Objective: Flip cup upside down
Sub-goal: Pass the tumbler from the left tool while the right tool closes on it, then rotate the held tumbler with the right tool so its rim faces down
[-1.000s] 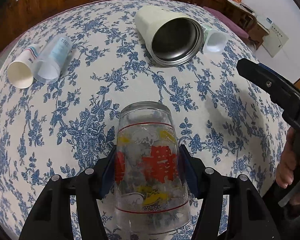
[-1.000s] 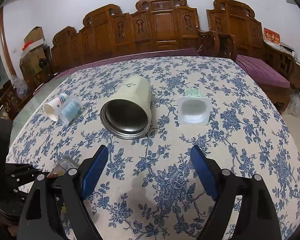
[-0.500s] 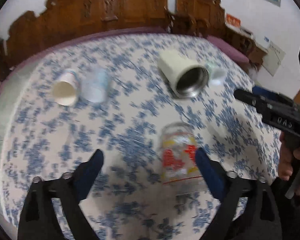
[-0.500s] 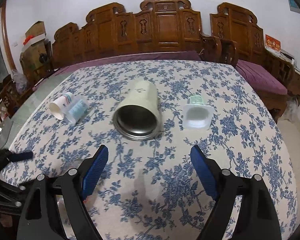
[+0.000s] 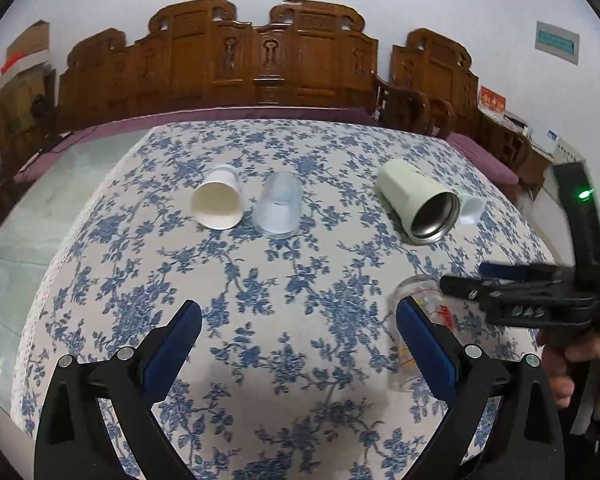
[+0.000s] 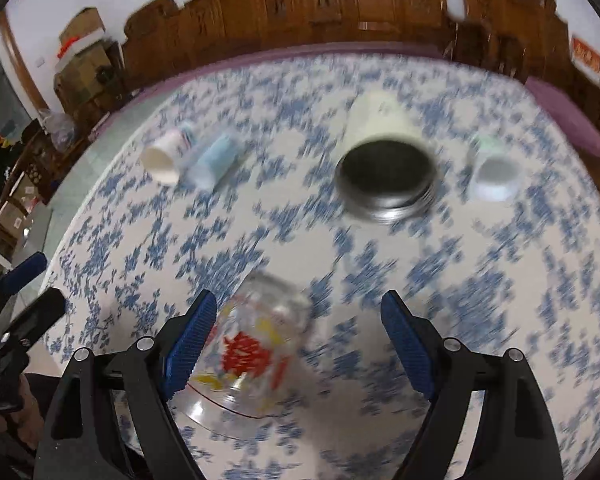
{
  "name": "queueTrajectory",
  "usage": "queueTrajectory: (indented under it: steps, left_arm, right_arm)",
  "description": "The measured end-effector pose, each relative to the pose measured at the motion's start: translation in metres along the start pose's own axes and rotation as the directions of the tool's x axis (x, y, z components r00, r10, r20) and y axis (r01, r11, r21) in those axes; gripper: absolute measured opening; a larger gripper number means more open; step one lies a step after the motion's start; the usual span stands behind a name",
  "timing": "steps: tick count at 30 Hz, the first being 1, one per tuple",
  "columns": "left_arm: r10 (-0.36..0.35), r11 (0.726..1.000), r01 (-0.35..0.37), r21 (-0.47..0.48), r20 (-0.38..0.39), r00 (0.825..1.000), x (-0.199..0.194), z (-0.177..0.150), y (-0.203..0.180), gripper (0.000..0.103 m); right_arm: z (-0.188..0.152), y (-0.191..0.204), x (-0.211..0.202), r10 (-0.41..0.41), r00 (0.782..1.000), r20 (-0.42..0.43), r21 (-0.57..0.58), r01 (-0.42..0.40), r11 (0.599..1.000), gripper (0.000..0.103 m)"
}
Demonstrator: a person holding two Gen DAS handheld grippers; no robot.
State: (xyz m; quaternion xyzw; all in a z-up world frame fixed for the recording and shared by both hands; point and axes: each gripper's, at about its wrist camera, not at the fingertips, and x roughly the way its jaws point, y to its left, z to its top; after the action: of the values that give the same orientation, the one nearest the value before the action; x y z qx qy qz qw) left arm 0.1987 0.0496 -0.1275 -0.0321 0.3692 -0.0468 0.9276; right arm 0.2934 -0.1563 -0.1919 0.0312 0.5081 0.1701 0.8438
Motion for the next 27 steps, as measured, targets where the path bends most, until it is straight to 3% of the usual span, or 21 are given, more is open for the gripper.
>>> queueTrajectory:
  steps: [8, 13, 18, 23, 27]
  left_arm:
    - [0.053, 0.998, -0.053, 0.014, 0.015, 0.998, 0.003, 0.001, 0.015, 0.094]
    - [0.036, 0.999, -0.036, 0.011, 0.006, 0.999, 0.006, 0.001, 0.018, 0.094]
    - [0.027, 1.000, -0.027, 0.012, 0.008, 1.000, 0.005, 0.001, 0.017, 0.094]
    - [0.026, 1.000, -0.026, 0.010, 0.010, 1.000, 0.004, 0.001, 0.017, 0.094]
    - [0.024, 1.000, -0.024, 0.010, 0.009, 1.000, 0.004, 0.001, 0.017, 0.094]
  right_arm:
    - [0.001, 0.008, 0.040, 0.033, 0.987, -0.158, 0.087, -0.019, 0.996, 0.085]
    - [0.004, 0.012, 0.056, 0.026, 0.974, -0.226, 0.088, -0.006, 0.996, 0.076]
    - [0.009, 0.019, 0.062, -0.017, 0.970, -0.244, 0.049, 0.030, 0.998, 0.071]
    - [0.008, 0.024, 0.059, -0.029, 0.974, -0.224, 0.028, 0.036, 0.999, 0.060]
    - [0.007, 0.025, 0.048, -0.027, 0.980, -0.195, 0.002, 0.028, 1.000, 0.059]
